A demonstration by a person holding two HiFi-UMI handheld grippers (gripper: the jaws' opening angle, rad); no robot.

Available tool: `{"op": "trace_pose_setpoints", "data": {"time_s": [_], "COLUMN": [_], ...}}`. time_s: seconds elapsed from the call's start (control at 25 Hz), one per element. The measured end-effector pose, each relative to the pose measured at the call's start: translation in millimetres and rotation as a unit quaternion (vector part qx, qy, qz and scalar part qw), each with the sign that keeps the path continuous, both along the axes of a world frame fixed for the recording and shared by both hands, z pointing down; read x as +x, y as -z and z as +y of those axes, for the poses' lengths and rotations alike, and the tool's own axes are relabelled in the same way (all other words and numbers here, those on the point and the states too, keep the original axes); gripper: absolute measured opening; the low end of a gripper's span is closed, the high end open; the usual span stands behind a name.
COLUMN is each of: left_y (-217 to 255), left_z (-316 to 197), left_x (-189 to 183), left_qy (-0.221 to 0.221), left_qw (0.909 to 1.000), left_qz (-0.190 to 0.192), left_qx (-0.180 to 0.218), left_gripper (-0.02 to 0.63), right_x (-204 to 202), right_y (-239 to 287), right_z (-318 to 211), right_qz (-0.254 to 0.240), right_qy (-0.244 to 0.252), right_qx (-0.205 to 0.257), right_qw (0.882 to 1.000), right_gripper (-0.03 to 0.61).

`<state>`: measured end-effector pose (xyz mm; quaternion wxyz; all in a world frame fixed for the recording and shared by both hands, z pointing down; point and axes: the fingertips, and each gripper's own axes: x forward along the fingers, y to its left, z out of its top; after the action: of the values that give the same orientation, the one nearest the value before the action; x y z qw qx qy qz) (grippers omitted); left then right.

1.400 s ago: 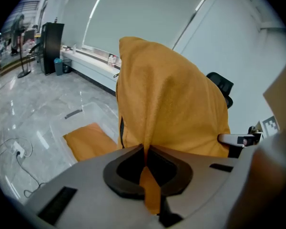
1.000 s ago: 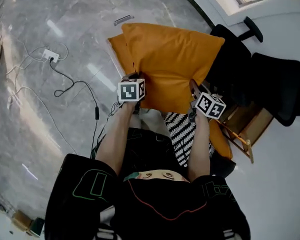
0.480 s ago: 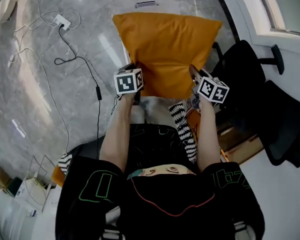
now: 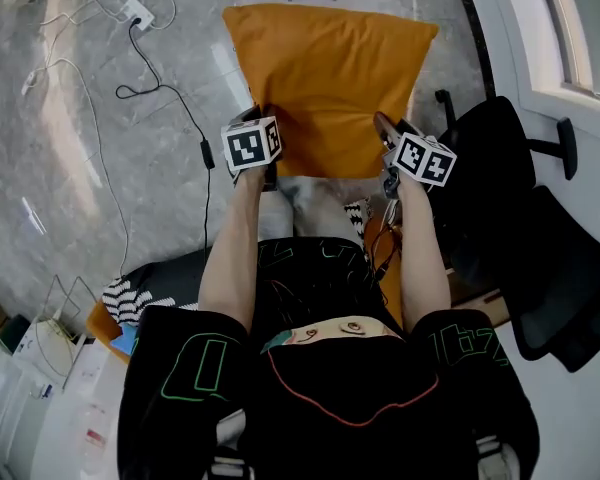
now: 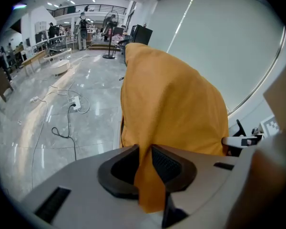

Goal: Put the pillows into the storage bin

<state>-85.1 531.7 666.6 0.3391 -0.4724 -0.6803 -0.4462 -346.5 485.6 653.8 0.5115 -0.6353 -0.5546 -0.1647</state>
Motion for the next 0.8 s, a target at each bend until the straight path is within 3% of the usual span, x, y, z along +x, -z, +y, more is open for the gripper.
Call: {"op": "trace_pose_setpoints", "data": {"time_s": [0.08, 0.12, 0.2, 0.4, 0.52, 0.6, 0.76, 0.8], "left_y": [-10, -13, -13, -8, 0, 12, 31, 35], "left_z": [4, 4, 3, 0, -3, -5, -7, -8], "left_x": [11, 13, 7, -7, -21, -30, -43, -47], "left_qy": [0.026, 0.035, 0.044, 0.027, 0.012, -0.008, -0.043, -0.055], "left_qw": [0.9995, 0.9991, 0.9986, 0.9987, 0.9968, 0.9935, 0.9867, 0.9853], "left_qz": [0.015, 0.012, -0.012, -0.036, -0.076, -0.113, -0.156, -0.161], "left_qx": [0.01, 0.018, 0.027, 0.026, 0.02, 0.008, -0.009, -0.013], "left_gripper": [0.096, 0.05, 0.04, -0.005, -0.005, -0.005, -0.005, -0.005], "right_x": [-5, -8, -12, 1, 9, 16, 18, 19], "right_y": [-11, -13, -10, -8, -6, -1, 14, 19], "right_z": [7, 9, 12, 9, 3, -2, -12, -15], "right_qz": [-0.018, -0.026, -0.036, -0.004, 0.01, 0.016, -0.008, -0.009], "right_qy": [-0.012, -0.018, -0.025, -0.022, -0.021, -0.023, -0.032, -0.033], "right_qx": [0.016, 0.018, 0.009, -0.003, -0.006, -0.012, -0.027, -0.036], "right_qw": [1.0, 0.999, 0.999, 1.0, 1.0, 1.0, 0.999, 0.999], "right_gripper": [0.215, 0.221, 0.219, 0.218, 0.21, 0.184, 0.006, 0.003]}}
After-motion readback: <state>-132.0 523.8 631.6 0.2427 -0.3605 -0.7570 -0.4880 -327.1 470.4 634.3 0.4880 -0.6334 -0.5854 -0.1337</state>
